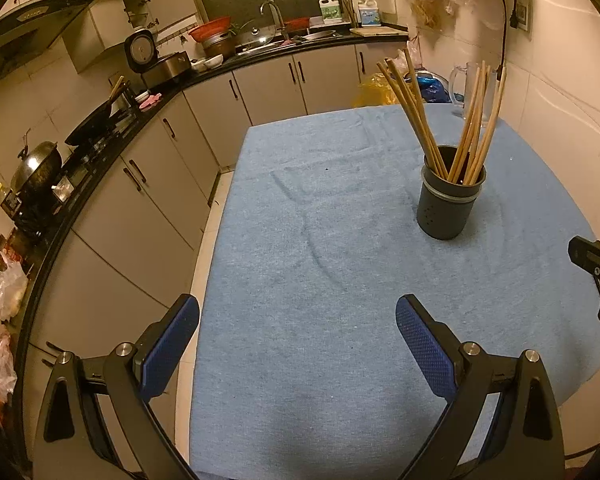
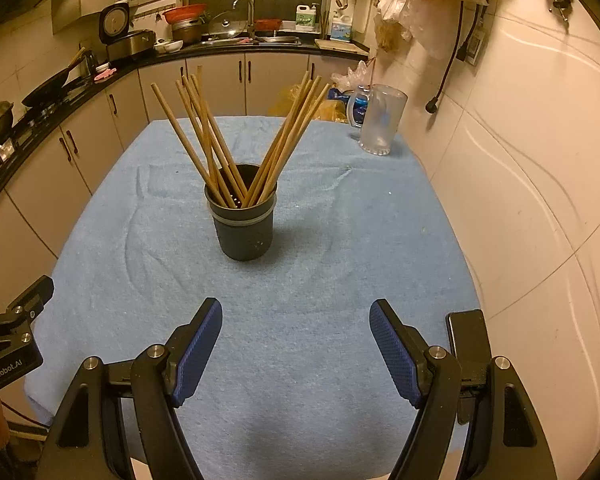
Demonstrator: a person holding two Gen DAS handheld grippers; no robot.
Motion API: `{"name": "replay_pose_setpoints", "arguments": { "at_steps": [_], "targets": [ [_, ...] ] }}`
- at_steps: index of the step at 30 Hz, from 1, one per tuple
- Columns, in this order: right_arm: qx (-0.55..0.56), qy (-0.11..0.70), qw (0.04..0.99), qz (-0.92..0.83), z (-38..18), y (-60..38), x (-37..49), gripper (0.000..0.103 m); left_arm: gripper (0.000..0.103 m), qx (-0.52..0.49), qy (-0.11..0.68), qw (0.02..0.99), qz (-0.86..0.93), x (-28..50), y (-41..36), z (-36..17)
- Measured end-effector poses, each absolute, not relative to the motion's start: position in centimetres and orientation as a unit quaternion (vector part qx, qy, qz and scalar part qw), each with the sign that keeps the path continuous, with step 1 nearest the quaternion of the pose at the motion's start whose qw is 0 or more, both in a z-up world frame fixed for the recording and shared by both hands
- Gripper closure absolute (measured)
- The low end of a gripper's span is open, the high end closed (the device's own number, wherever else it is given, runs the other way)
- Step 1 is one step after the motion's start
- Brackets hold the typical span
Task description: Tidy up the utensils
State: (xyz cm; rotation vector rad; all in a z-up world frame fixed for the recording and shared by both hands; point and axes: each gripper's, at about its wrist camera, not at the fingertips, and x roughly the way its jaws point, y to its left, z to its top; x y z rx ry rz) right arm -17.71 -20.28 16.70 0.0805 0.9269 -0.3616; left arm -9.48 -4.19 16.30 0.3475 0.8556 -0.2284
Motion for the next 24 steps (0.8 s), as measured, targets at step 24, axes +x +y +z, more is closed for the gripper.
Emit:
{"name": "replay_pose_setpoints", "arguments": {
  "at_steps": [24],
  "targets": [
    [0.039, 0.455, 0.874, -0.168, 16.3, -20.0, -18.6, 0.023, 0.005, 0.17, 0.411, 0.889, -0.109, -11.1, -4.3, 16.2]
  ]
}}
